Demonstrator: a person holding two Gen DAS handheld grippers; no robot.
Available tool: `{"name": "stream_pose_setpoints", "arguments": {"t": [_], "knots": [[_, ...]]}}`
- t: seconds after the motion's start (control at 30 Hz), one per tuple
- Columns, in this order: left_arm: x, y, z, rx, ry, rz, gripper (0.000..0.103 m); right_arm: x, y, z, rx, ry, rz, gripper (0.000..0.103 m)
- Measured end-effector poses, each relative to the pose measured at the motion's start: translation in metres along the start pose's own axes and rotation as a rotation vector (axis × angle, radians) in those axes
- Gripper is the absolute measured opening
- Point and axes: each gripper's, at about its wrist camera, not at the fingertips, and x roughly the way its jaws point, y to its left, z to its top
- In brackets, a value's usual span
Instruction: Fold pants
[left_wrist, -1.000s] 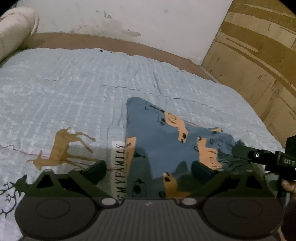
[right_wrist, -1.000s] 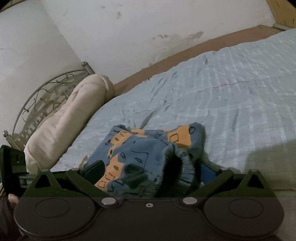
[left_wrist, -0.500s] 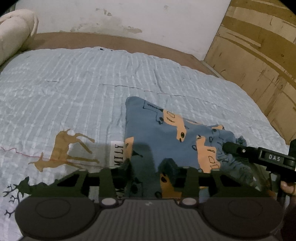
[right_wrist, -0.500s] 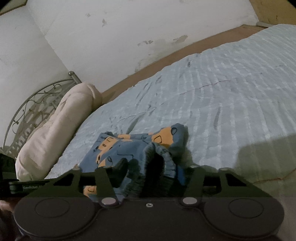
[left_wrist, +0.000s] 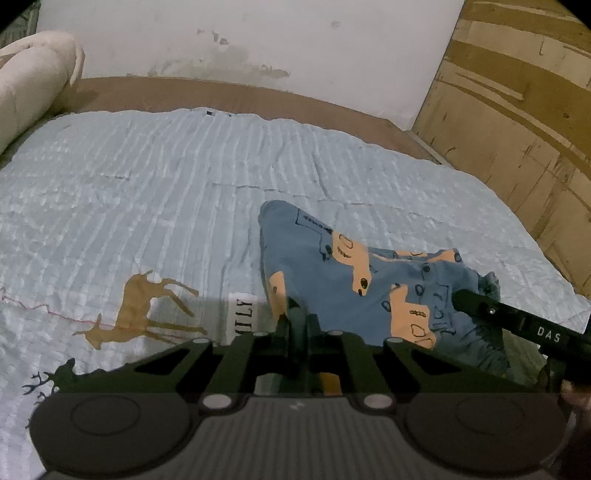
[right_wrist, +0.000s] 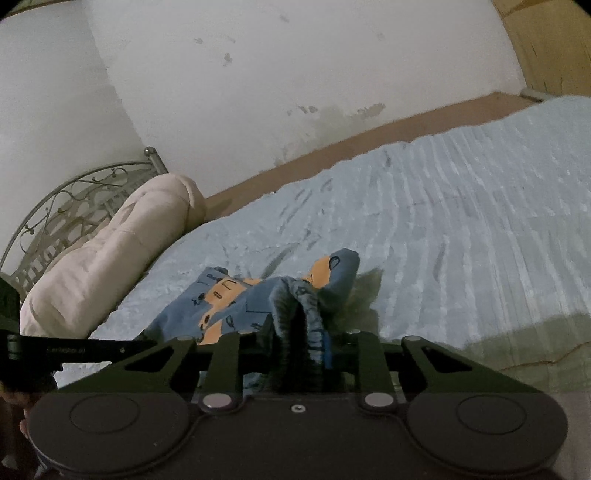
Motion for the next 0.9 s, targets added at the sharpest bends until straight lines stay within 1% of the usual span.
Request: {"name": "stream_pose_setpoints", "arguments": {"t": [0.53,0.63,0.77,0.9], "knots": [[-0.008,-0.007,0.002,0.020,-0.028,-0.007,0.006,-0.005,0.009,0.000,-0.041,-0.042,0.003,0.023],[-0.015,-0.003,0.005,0.004,-0.051,-0.032,0.004,-0.007,0.013,0.001,-0.045,-0.051,0.009,0.023],[-0.027,0.008,0.012,-0.043,-0.079,-0.071,0.004,-0.012,0.026,0.008,-0.064,-0.065,0.020,0.022],[-0.040,0.015,0.022,-0.058,-0.143,-0.041,0.004,-0.015,0.043,0.017,-0.087,-0.095,0.056,0.021]]}}
